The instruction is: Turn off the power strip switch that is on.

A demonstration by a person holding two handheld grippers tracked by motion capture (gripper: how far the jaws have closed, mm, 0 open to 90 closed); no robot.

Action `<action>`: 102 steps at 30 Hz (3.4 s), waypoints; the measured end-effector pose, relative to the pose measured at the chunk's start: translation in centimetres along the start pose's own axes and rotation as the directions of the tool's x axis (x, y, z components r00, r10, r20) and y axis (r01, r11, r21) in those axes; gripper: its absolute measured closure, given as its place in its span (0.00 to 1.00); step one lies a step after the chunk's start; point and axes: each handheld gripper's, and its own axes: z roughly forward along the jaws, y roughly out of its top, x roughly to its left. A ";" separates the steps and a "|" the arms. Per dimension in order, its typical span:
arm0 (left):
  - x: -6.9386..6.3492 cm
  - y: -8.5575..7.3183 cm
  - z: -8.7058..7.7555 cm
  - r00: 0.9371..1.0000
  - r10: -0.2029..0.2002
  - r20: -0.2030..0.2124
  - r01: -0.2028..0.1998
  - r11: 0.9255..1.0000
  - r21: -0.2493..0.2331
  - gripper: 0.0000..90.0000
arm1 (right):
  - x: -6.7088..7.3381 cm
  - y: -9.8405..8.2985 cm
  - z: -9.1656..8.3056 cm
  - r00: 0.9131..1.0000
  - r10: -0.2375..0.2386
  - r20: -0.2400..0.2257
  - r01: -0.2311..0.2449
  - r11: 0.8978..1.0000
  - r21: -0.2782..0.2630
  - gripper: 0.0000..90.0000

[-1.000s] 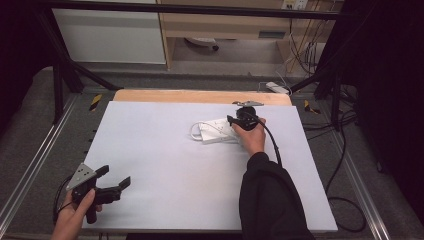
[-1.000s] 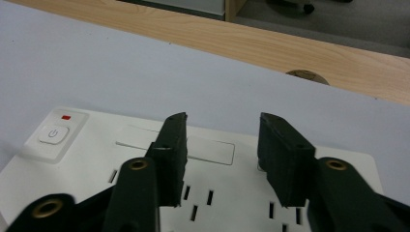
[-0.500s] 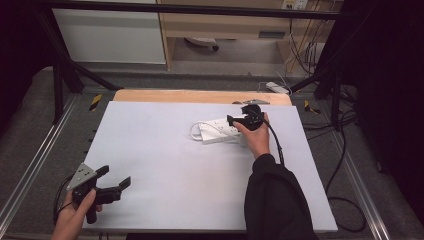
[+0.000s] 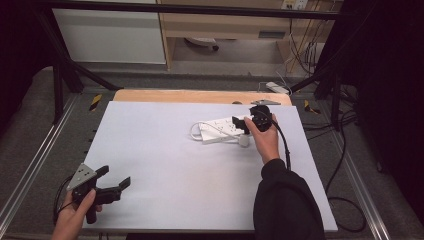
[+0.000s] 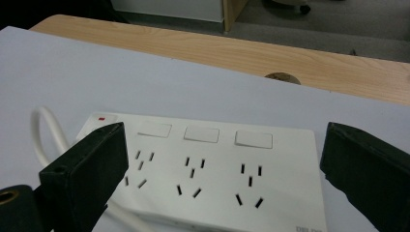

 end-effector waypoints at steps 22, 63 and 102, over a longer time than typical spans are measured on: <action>0.0 -0.1 0.0 1.000 0.000 -0.010 0.001 1.000 0.010 0.07 | -0.5 -3.2 -9.7 0.999 -0.033 -0.006 0.033 0.997 -0.066 0.04; -0.2 -0.2 0.1 1.000 0.007 -0.008 -0.007 1.000 0.019 0.06 | -0.8 -8.1 -17.0 0.998 -0.042 0.043 0.049 0.982 -0.183 0.04; -0.2 -0.2 0.1 1.000 0.012 -0.007 -0.012 1.000 0.021 0.06 | 0.2 -14.5 -13.0 0.997 -0.067 -0.030 0.065 0.996 -0.054 0.03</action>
